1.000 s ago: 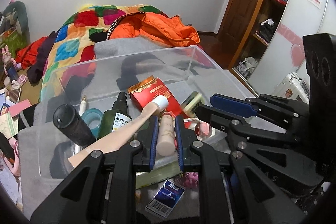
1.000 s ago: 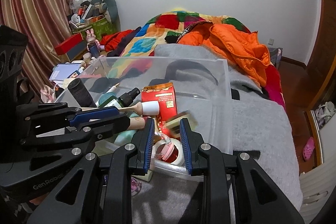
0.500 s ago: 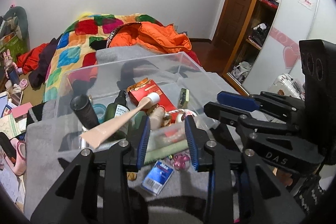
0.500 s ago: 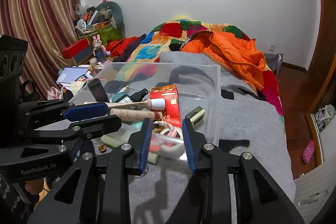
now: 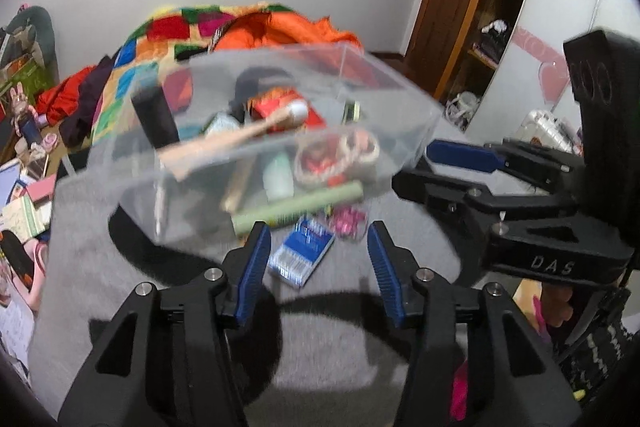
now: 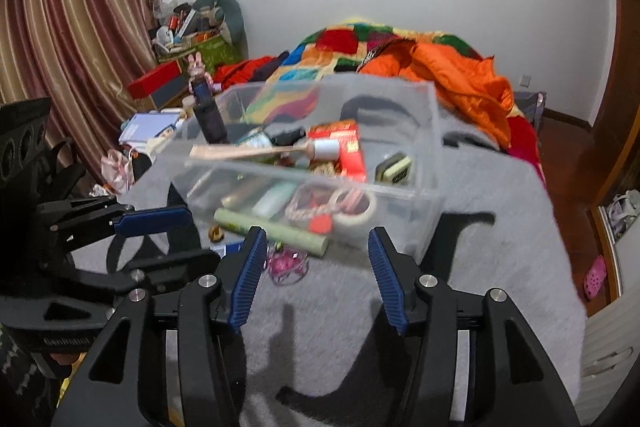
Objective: Organize objects
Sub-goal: 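Open the left tool to drop the cream can while the right drops the green packet, then grasp the blue Max staple box with the left tool while the right grasps the pink bracelet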
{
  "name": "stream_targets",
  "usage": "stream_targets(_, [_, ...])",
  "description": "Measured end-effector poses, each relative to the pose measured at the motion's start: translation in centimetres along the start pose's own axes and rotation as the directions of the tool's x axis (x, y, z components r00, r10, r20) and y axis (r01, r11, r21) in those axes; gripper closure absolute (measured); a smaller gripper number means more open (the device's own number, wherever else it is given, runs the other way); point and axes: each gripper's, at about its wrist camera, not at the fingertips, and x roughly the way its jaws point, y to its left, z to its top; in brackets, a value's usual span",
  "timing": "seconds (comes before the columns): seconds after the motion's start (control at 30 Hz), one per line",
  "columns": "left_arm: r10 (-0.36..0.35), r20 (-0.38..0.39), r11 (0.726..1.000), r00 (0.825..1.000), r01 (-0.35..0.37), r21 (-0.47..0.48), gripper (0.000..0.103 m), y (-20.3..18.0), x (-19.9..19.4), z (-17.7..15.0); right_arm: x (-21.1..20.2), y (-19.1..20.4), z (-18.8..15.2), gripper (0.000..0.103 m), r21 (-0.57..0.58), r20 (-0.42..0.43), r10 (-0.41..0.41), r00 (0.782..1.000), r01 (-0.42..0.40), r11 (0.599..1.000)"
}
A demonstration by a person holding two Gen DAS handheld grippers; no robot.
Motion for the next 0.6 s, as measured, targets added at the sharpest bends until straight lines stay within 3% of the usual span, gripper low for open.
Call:
stream_targets(0.2, [0.007,-0.080,0.999,0.997,-0.010,-0.035,0.052,1.2,2.3,-1.8,2.7,0.0,-1.0,0.054,0.013,-0.070,0.018,0.997,-0.017,1.000])
stream_targets(0.33, [0.018,-0.073,1.000,0.997,-0.020,-0.020,0.052,1.2,2.6,-1.7,4.7,0.3,-1.3,0.054,0.032,-0.117,0.056,0.992,-0.053,0.998])
stream_targets(0.4, [0.038,-0.070,0.999,0.997,-0.039,-0.003,0.052,0.9,3.0,-1.6,5.1,0.3,-1.5,0.064,0.039,-0.120,0.065,0.991,-0.060,0.997])
stream_targets(0.47, [0.045,-0.064,0.999,0.997,-0.045,0.005,0.052,0.9,3.3,-1.4,5.3,0.4,-1.7,0.080,0.033,-0.124,0.073,0.990,-0.069,0.997])
stream_targets(0.53, [0.049,-0.052,0.999,0.997,-0.048,0.013,0.052,0.6,3.4,-1.4,5.2,0.5,-1.8,0.085,0.026,-0.118,0.080,0.990,-0.077,0.997])
stream_targets(0.57, [0.049,-0.047,0.999,0.998,-0.049,0.012,0.056,0.6,3.4,-1.4,5.0,0.4,-1.9,0.092,0.021,-0.111,0.072,0.991,-0.070,0.997])
stream_targets(0.6, [0.052,-0.043,0.999,0.998,-0.052,0.009,0.064,0.6,3.4,-1.5,4.9,0.3,-1.9,0.093,0.017,-0.108,0.064,0.992,-0.062,0.998])
